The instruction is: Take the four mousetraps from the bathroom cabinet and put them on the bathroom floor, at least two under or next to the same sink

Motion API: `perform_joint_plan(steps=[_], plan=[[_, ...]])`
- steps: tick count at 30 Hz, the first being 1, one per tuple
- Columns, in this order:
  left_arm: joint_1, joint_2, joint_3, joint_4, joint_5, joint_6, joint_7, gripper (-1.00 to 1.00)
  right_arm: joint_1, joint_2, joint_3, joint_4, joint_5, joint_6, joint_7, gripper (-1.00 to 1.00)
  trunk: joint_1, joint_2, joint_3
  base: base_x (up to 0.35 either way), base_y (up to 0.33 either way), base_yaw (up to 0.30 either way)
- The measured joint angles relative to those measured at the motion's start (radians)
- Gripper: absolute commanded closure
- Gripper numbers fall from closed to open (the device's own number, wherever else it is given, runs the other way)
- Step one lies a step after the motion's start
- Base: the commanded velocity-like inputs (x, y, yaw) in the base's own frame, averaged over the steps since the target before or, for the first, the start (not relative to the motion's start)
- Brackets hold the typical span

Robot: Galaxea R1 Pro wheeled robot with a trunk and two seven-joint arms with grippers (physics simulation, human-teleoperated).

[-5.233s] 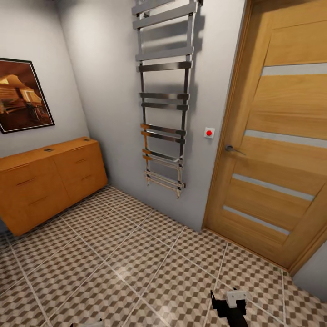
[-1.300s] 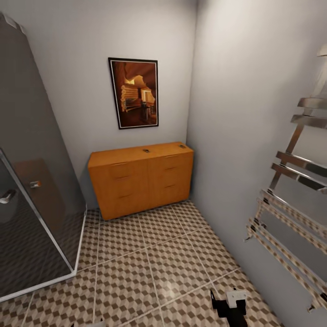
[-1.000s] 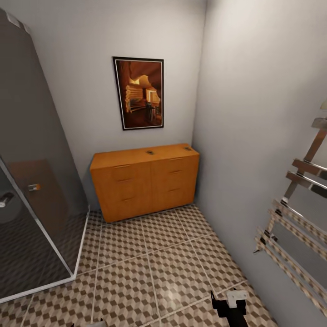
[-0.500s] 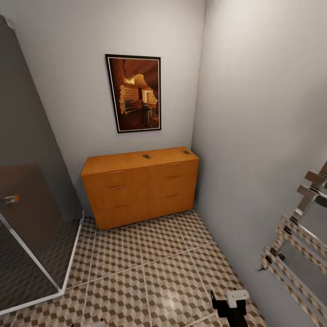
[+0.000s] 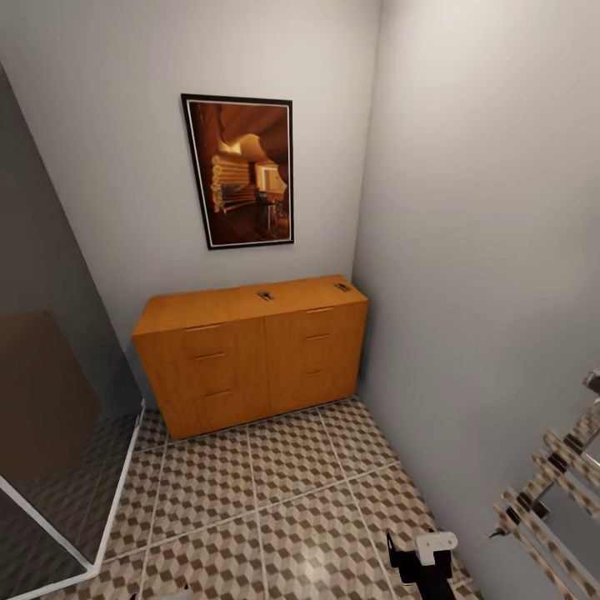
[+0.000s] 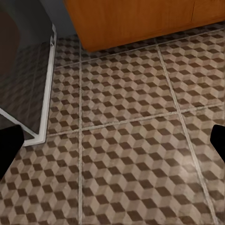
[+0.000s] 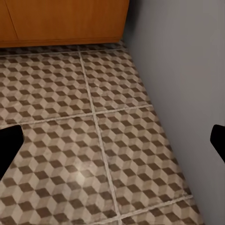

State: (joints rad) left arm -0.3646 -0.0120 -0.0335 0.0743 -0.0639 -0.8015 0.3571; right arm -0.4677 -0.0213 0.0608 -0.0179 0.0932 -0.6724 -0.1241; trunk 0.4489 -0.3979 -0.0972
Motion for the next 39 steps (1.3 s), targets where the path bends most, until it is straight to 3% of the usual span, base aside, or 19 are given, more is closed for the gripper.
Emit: perform_joint_plan(steps=[39], plan=[[0.000,0.000,0.000,0.000,0.000,0.000,0.000,-1.00,0.004,0.000,0.000,0.000,0.000,0.000,0.000,-1.00,0.000,0.000,0.000,0.184,0.000,0.000]])
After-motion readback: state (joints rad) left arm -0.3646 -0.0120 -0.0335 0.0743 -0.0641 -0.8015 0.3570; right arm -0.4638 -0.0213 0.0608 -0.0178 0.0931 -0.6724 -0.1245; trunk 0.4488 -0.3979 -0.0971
